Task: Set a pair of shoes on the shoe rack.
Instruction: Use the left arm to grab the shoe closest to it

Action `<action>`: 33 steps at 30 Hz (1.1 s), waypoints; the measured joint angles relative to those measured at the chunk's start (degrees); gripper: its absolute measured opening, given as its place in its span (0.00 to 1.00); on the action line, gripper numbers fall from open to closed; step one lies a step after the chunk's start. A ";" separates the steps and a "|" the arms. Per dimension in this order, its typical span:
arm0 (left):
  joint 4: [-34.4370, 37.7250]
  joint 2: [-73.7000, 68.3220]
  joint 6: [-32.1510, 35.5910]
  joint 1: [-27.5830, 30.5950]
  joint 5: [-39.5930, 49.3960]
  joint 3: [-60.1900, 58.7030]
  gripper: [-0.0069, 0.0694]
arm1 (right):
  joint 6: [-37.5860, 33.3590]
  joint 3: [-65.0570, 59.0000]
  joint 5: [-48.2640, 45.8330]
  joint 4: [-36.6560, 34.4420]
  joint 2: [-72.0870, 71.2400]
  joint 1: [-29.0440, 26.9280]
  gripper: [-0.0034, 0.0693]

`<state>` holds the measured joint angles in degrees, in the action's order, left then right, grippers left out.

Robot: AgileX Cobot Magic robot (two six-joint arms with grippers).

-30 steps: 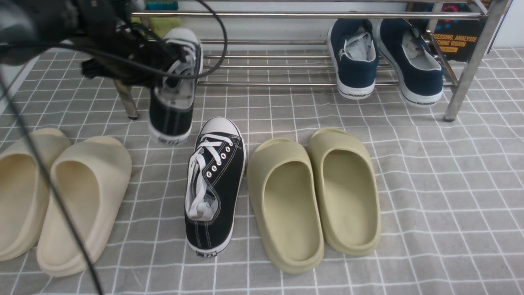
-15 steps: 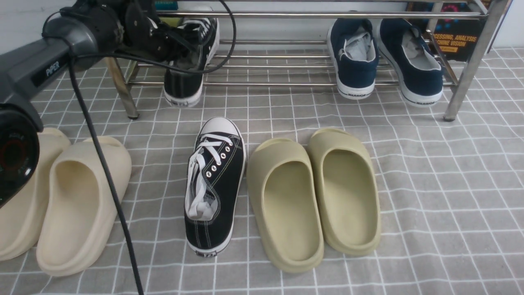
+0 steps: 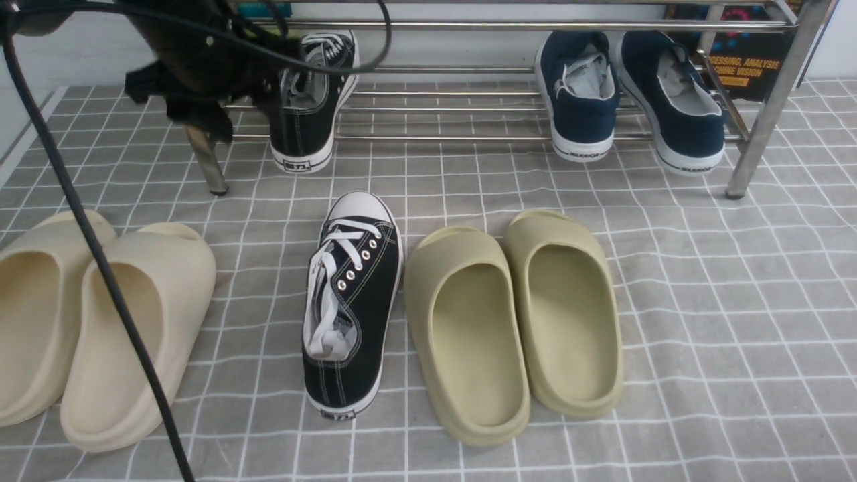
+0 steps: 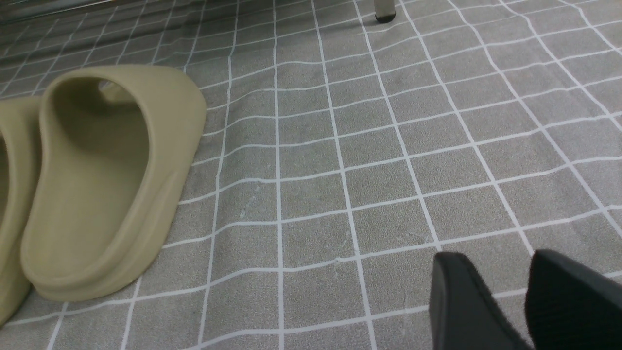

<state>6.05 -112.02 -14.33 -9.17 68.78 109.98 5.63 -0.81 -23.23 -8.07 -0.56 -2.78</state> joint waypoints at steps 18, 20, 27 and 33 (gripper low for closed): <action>-4.24 0.57 -4.77 -9.53 -17.27 -25.76 0.08 | 0.00 0.00 0.00 0.05 0.00 0.00 0.38; -4.36 1.01 -4.92 -9.53 -17.17 -25.62 0.09 | 0.00 0.00 0.00 0.05 0.00 0.00 0.38; -6.52 6.04 -3.14 -9.47 -13.26 -22.44 0.11 | 0.00 0.00 0.00 0.05 0.00 0.00 0.38; -4.52 4.49 -2.45 -9.47 -13.62 -22.39 0.32 | 0.00 0.00 0.00 0.05 0.00 0.00 0.38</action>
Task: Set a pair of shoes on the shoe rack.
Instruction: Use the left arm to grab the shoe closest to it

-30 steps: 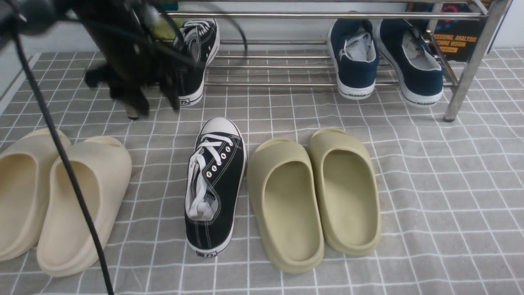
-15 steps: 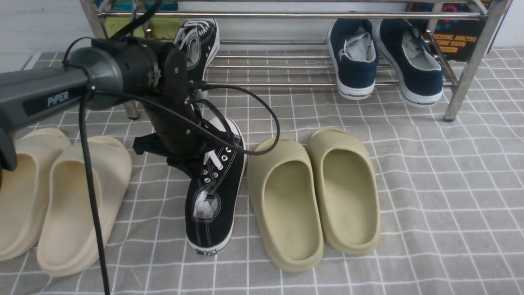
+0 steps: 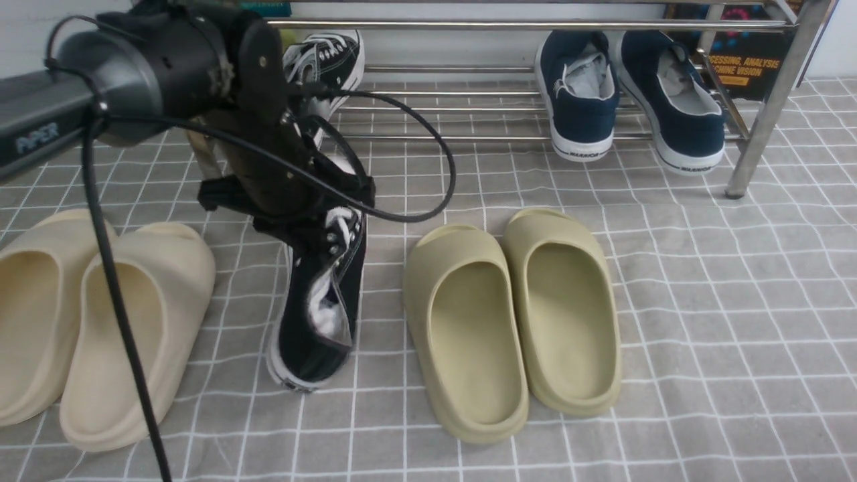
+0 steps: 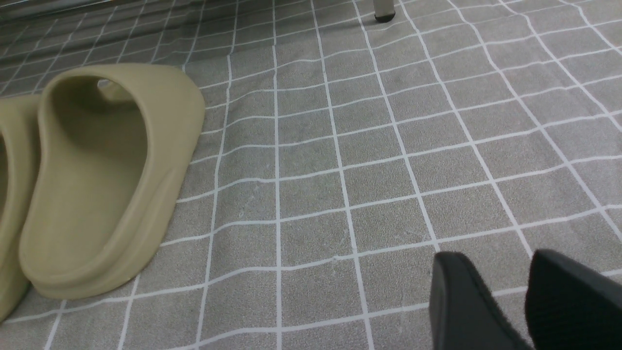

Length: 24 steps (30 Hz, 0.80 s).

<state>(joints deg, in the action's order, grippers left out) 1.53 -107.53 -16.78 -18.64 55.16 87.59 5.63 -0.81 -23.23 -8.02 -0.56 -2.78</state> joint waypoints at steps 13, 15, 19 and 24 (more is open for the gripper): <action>1.15 -0.18 0.51 0.08 -0.09 0.55 0.64 | 0.00 0.00 0.00 -0.06 0.00 0.00 0.38; 0.61 -0.18 0.50 0.08 1.21 1.13 0.64 | 0.00 0.00 0.00 -0.06 0.00 0.00 0.38; -0.14 -0.18 0.50 0.08 3.21 1.55 0.64 | 0.00 0.00 0.00 -0.06 0.00 0.00 0.38; -1.97 -0.18 0.28 0.08 3.93 0.94 0.64 | 0.00 0.00 0.00 -0.06 0.00 0.00 0.38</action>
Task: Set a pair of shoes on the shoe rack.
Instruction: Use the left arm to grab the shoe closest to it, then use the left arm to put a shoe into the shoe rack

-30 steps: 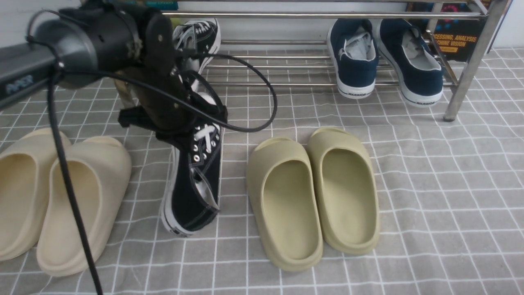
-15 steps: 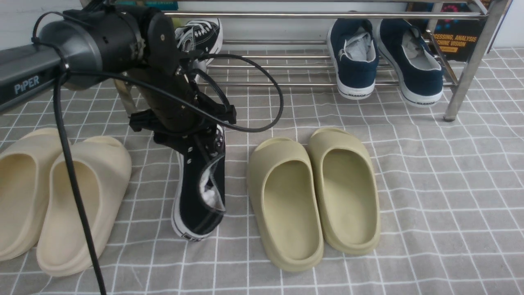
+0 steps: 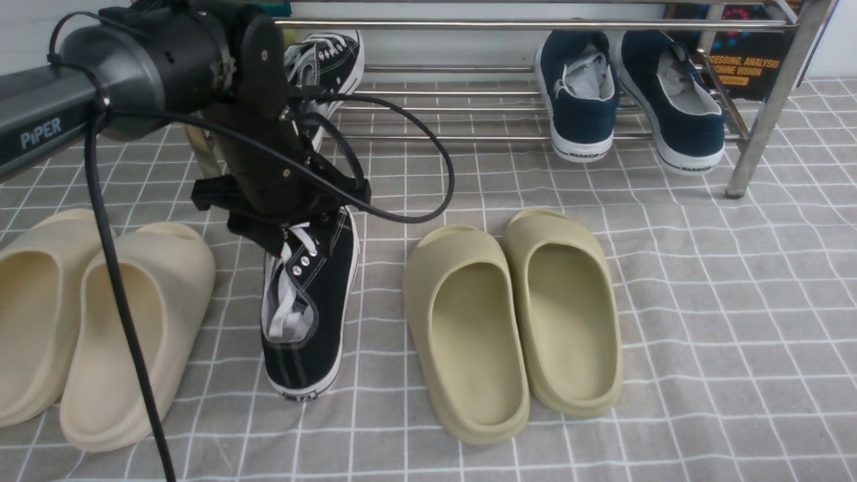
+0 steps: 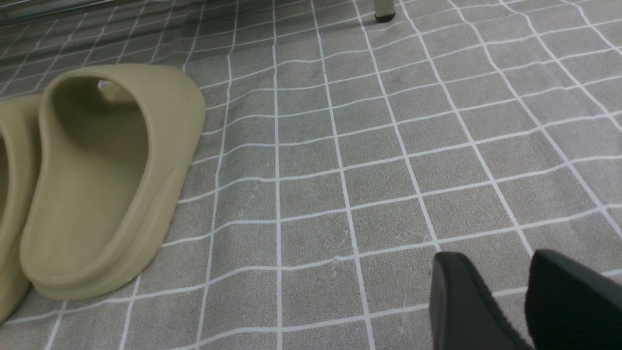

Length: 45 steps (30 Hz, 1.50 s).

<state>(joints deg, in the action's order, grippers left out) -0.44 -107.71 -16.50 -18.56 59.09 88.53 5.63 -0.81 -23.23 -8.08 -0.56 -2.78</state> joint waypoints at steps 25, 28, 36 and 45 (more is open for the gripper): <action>-5.76 3.50 -12.94 0.00 -6.27 -7.03 0.64 | 0.00 0.00 0.00 0.00 0.00 0.00 0.38; -6.78 1.30 -15.18 0.00 -9.26 -9.78 0.63 | 0.00 0.00 0.00 0.00 0.00 0.00 0.38; -6.70 -0.65 -16.18 0.00 -14.26 -10.81 0.22 | 0.00 0.00 0.00 0.05 0.00 0.00 0.38; 2.76 4.57 -3.95 0.00 -8.98 -5.89 0.17 | 0.00 0.00 0.00 0.05 0.00 0.00 0.38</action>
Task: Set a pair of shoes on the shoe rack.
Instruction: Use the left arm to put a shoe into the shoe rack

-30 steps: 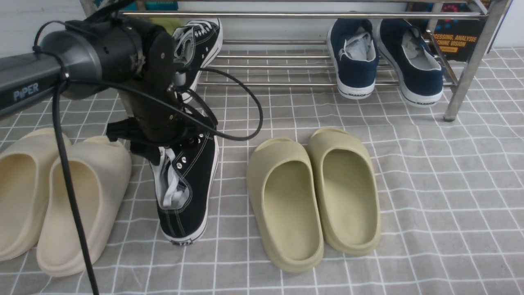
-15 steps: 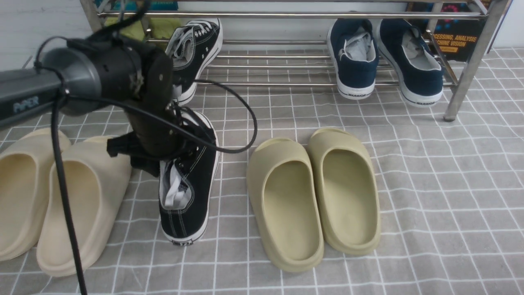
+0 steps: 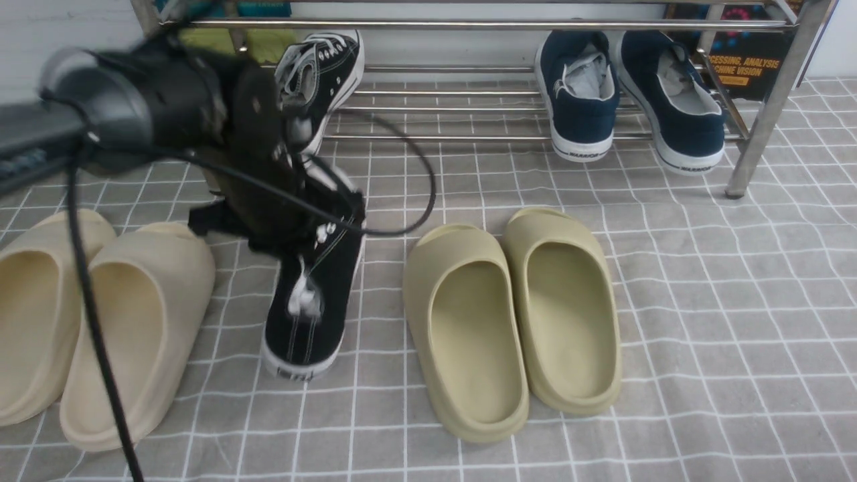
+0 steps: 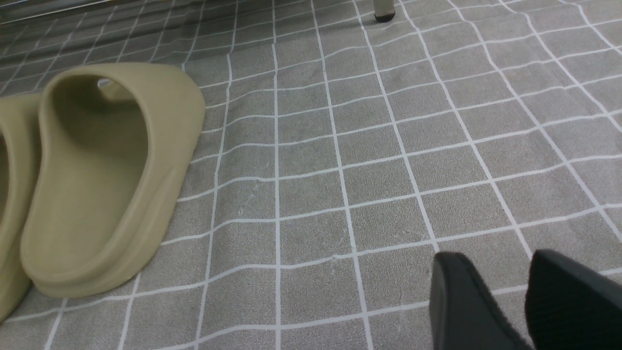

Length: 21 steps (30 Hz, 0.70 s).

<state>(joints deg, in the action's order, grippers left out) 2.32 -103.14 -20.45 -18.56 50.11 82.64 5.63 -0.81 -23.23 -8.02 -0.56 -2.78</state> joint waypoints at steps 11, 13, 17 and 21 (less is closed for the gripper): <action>6.26 -13.01 7.65 -0.06 5.20 29.36 0.17 | 0.00 0.00 -0.05 0.00 0.00 0.00 0.38; 6.10 -17.60 7.65 -0.06 6.48 35.64 0.17 | 0.00 0.00 -0.05 0.00 0.00 0.00 0.38; 5.36 -23.51 7.65 -0.06 6.71 44.05 0.17 | 0.00 0.00 -0.05 0.00 0.00 0.00 0.38; 0.97 -27.71 5.21 -0.06 4.39 49.75 0.17 | 0.00 0.00 -0.05 0.00 0.00 0.00 0.38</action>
<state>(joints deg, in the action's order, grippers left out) 3.29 -130.85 -15.24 -18.62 54.50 132.39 5.63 -0.81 -23.28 -8.02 -0.56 -2.78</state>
